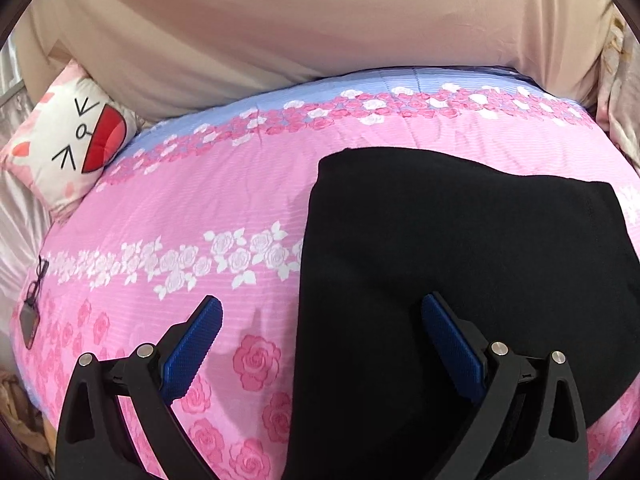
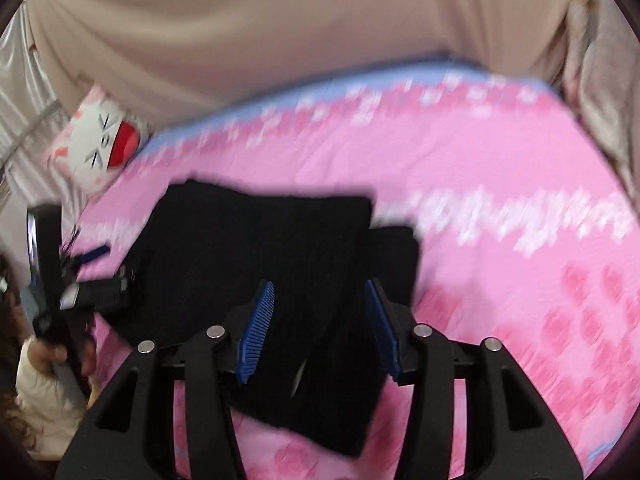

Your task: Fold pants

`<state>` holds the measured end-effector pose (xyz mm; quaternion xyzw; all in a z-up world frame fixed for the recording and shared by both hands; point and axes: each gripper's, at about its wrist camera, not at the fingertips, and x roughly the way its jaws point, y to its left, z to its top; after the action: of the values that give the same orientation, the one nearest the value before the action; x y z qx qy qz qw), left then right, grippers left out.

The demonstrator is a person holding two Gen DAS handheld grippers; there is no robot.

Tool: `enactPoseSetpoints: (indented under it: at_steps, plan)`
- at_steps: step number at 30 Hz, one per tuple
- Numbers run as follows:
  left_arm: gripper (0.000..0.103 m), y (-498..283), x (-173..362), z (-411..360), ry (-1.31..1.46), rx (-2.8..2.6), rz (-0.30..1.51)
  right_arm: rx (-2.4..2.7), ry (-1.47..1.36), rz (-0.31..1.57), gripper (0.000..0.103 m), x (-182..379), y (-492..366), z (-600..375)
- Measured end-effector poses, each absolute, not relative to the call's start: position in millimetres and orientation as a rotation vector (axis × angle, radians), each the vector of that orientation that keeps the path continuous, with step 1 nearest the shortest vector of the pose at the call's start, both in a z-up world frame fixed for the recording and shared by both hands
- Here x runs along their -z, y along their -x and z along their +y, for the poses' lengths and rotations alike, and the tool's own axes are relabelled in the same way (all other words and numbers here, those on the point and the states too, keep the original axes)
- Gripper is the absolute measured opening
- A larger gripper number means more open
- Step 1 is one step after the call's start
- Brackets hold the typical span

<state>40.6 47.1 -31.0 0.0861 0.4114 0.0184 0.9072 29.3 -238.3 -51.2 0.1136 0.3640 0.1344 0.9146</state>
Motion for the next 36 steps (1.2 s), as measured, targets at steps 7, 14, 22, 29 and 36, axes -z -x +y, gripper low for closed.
enactPoseSetpoints:
  at_steps: [7, 14, 22, 29, 36]
  plan:
    - [0.098, -31, 26, 42, -0.197, -0.036, 0.853, -0.314, -0.267, 0.735, 0.025, 69, -18, -223]
    - [0.098, -18, 17, 43, -0.205, -0.023, 0.832, -0.331, -0.225, 0.677, 0.004, 36, 12, -228]
    - [0.098, -9, 14, 55, -0.165, 0.018, 0.854, -0.245, -0.294, 0.679, 0.043, 52, 19, -251]
    - [0.097, 13, 19, 102, -0.020, 0.117, 0.965, -0.211, -0.410, 0.783, 0.071, 77, 43, -284]
    - [0.097, 15, 48, 120, 0.179, 0.305, 1.097, -0.322, -0.536, 0.842, 0.074, 104, 41, -276]
